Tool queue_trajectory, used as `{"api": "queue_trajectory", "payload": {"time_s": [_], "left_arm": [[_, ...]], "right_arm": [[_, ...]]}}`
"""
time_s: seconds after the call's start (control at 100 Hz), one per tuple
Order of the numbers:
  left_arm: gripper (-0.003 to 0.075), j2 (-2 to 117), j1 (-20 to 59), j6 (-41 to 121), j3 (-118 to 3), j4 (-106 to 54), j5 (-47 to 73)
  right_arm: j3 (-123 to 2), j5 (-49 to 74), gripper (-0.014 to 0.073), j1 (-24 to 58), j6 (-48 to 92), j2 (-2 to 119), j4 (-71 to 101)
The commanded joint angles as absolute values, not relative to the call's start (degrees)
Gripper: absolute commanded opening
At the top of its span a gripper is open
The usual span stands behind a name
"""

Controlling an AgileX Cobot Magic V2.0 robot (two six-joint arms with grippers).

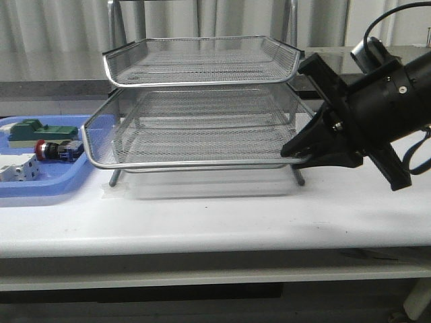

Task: Place button on rack with both arms
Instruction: 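Grip the middle wire tray and pull it toward the robot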

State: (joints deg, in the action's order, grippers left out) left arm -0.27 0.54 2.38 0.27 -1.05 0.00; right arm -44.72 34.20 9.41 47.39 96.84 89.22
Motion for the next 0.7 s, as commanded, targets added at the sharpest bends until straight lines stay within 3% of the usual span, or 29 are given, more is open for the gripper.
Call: {"api": "queue_trajectory", "payload": {"time_s": [0.0, 0.52, 0.59, 0.69], "left_arm": [[-0.0020, -2.0, 1.0, 1.8, 2.2, -1.1, -4.5], [-0.0020, -2.0, 1.0, 1.8, 2.2, -1.1, -4.5], [-0.0020, -2.0, 1.0, 1.8, 2.2, -1.1, -4.5], [-0.0020, -2.0, 1.0, 1.8, 2.2, -1.1, -4.5]], "right_arm": [[-42.5, 33.8, -0.0047, 9.5, 49.8, 93.7, 84.3], [-38.0, 33.6, -0.0041, 9.5, 50.6, 86.7, 84.3], [-38.0, 33.6, -0.0007, 9.5, 50.6, 86.6, 84.3], [-38.0, 33.7, 0.0108, 9.5, 50.6, 86.6, 84.3]]}}
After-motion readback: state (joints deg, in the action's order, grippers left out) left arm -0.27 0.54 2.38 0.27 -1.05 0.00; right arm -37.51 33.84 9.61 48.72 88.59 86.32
